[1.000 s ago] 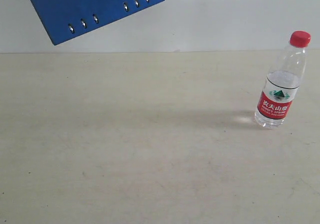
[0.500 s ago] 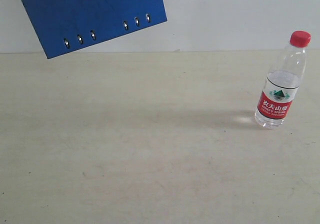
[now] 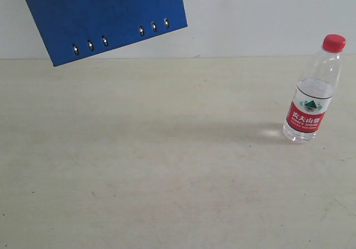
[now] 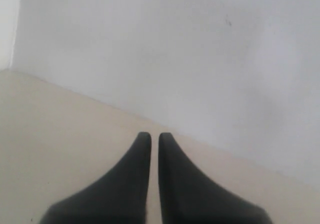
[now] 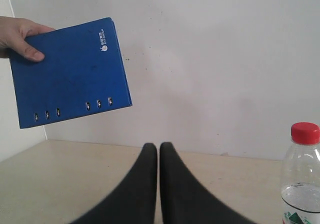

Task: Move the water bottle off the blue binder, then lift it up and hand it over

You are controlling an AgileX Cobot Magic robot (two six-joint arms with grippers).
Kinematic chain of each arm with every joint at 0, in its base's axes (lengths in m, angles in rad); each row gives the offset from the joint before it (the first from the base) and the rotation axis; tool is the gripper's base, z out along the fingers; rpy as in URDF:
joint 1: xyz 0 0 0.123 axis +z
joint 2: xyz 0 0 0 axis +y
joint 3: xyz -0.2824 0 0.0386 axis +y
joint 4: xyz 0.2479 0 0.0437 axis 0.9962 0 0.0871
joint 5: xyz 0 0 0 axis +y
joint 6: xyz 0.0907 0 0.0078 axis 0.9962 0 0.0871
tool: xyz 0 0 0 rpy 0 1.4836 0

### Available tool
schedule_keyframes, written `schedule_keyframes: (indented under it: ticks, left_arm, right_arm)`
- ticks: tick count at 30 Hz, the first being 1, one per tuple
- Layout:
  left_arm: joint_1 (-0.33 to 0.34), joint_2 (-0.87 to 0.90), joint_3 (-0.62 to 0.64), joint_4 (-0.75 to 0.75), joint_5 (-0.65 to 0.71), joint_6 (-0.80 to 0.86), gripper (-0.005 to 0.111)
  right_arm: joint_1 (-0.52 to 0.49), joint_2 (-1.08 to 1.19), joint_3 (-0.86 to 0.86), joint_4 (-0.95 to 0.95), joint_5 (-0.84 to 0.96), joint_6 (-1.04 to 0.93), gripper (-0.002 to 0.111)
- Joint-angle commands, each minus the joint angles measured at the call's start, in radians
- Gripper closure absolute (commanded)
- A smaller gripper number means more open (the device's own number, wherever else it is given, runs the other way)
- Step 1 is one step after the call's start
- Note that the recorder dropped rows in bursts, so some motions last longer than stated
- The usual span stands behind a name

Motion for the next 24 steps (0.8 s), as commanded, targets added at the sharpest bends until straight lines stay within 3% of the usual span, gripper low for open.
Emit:
schedule_keyframes:
  ticks: [1,2,3,5,7,10,11,19,24]
  left_arm:
    - [0.004,0.004,-0.011,0.560,-0.131,-0.641,0.101]
    - [0.004,0.004,-0.001,0.723,-0.121,-0.802,0.101]
    - [0.004,0.004,0.004,1.046,-0.097,-1.195,0.101]
    - [0.000,0.004,0.004,1.310,0.078,-1.513,0.101]
    - [-0.002,0.004,0.004,1.325,0.164,-1.417,0.101]
    - [-0.002,0.004,0.004,1.222,0.224,-1.002,0.101]
    - [-0.002,0.004,0.004,1.186,0.224,-0.950,0.101]
    - [-0.007,0.004,0.004,1.079,0.224,-0.744,0.101]
    - [-0.058,0.004,0.004,1.019,0.225,-0.689,0.101]
  right_arm:
    - [-0.001,-0.002,0.001,-0.001,-0.002,-0.006,0.108]
    - [-0.001,-0.002,0.001,-0.001,-0.002,-0.006,0.108]
    - [-0.001,-0.002,0.001,-0.001,-0.002,-0.006,0.108]
    - [-0.001,-0.002,0.001,-0.001,0.000,-0.006,0.108]
    - [-0.001,-0.002,0.001,-0.001,0.000,-0.006,0.108]
    - [-0.001,-0.002,0.001,-0.001,0.000,-0.006,0.108]
    - [-0.001,-0.002,0.001,-0.001,0.000,-0.006,0.108]
    - [-0.001,-0.002,0.001,-0.001,0.000,-0.006,0.108]
    - [-0.001,-0.002,0.001,-0.001,0.000,-0.006,0.108]
